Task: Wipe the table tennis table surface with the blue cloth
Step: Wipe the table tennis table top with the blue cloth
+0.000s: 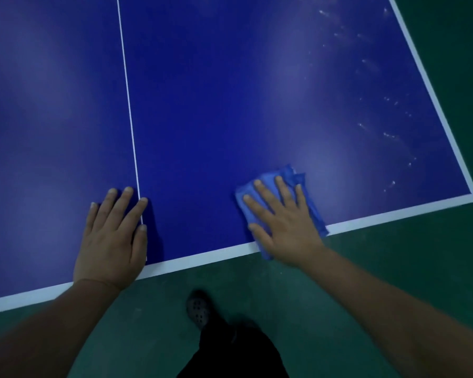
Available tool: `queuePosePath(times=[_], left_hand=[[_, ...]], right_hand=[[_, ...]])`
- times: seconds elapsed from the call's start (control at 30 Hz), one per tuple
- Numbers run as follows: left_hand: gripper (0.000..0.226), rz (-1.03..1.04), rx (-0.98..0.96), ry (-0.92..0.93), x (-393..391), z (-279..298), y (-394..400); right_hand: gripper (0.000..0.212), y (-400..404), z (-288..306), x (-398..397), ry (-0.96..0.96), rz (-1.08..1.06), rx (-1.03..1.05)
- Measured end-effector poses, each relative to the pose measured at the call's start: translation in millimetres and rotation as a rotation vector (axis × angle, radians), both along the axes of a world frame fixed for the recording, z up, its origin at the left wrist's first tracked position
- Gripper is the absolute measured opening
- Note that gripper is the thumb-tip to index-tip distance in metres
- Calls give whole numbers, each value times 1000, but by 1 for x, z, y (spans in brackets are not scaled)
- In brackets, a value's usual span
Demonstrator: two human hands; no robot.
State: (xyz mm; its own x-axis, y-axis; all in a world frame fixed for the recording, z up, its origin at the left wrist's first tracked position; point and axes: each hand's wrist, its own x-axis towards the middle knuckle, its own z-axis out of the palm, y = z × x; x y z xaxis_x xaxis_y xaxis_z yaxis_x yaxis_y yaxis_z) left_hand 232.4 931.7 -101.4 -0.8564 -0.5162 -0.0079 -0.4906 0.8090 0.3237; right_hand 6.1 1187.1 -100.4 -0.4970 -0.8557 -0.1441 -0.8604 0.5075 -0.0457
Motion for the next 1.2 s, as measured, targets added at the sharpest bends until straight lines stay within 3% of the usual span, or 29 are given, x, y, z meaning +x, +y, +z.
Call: queuePosePath(times=[0.07,0.13,0.2,0.23,0.27,0.3,0.4,0.47,0.57,0.63,0.77,0.83,0.9,0.97,1.03,1.2], left_hand=[[57,-1,0,0,0,0,0],[57,4,5,7,0,-1,0],[57,4,3,-6,-1,0,0],[57,3,5,-14,-1,0,0],[57,-1,6,-20,0,0,0],[58,-5,4,-25,0,0,0],[58,3,-6,-35,0,0,-1],[58,5,-13,-42,-1,0,0],[57,11,-18,-36,-2,0,1],[56,16,-19,-35,-2,-1,1],[56,13,-36,-35,-2,0,1],[56,17,-44,-32,-2,1,2],[57,31,-42,-33,-3,2,4],[59,19,-48,-56,-4,2,4],[60,24,-54,-80,-3,2,4],[61,58,-67,-109,-12,3,1]], right_hand=[[63,28,4,-37,31,-126,36],[64,45,7,-81,33,-533,83],[62,28,12,-95,-57,-992,-13],[60,7,13,-86,-56,-1116,-51],[59,-17,12,-68,-46,-1119,-60],[59,-37,9,-44,-15,-987,-85],[60,-56,1,25,-39,-309,-25],[61,-29,2,17,-53,-176,30],[64,14,3,-38,35,-340,50],[62,31,8,-73,-9,-599,84],[58,-6,13,-78,-69,-1044,-43],[58,-40,8,-38,-47,-862,-47],[59,-54,5,12,-54,-398,-24],[60,-34,5,20,-85,-127,11],[61,3,8,-18,-65,-211,55],[58,109,19,-144,-44,-759,78]])
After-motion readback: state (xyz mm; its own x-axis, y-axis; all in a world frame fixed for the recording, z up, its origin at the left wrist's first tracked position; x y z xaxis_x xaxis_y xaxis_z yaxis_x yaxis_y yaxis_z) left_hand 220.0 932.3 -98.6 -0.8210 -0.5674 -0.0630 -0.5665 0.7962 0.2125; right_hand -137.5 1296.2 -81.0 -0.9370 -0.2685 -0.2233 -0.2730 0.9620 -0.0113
